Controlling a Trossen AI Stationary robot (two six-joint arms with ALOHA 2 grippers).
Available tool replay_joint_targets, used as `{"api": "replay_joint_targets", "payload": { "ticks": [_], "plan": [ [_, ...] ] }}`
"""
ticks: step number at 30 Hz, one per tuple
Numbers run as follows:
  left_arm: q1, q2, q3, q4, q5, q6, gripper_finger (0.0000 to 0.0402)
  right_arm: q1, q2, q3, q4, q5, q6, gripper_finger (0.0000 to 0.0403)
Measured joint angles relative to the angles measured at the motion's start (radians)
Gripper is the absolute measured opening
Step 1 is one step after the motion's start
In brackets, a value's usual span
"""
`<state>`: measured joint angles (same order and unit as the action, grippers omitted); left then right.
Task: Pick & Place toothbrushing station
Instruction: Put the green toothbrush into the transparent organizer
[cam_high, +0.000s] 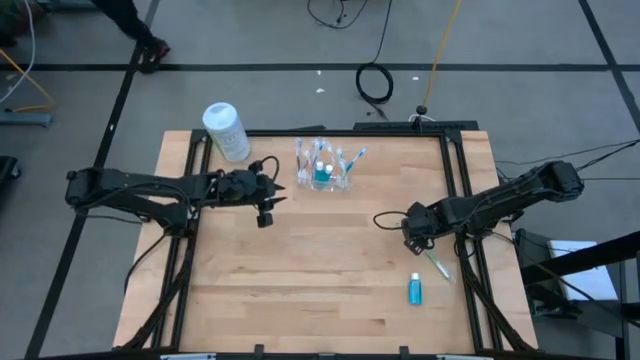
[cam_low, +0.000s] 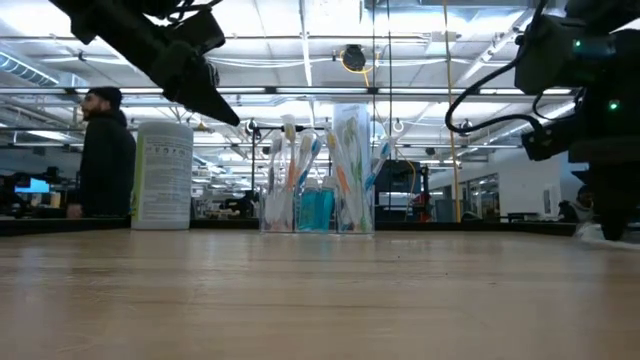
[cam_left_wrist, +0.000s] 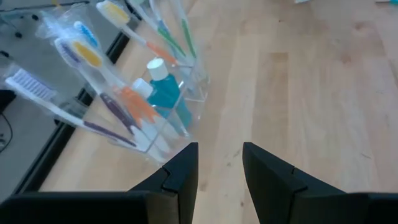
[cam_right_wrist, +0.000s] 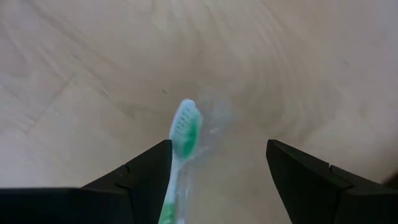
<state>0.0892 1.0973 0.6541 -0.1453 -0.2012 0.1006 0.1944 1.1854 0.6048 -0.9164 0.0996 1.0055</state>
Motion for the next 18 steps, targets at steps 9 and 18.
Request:
{"api": "replay_joint_targets", "payload": {
  "ticks": [9, 18],
  "plan": [
    [-0.021, 0.000, -0.002, 0.029, -0.009, 0.021, 0.0131, 0.000, -0.001, -0.058, 0.171, -0.034, -0.045, 0.0250],
    [-0.021, 0.000, -0.002, 0.039, -0.009, 0.021, 0.0131, -0.001, -0.003, -0.099, 0.202, -0.045, -0.053, 0.0191]
  ]
}}
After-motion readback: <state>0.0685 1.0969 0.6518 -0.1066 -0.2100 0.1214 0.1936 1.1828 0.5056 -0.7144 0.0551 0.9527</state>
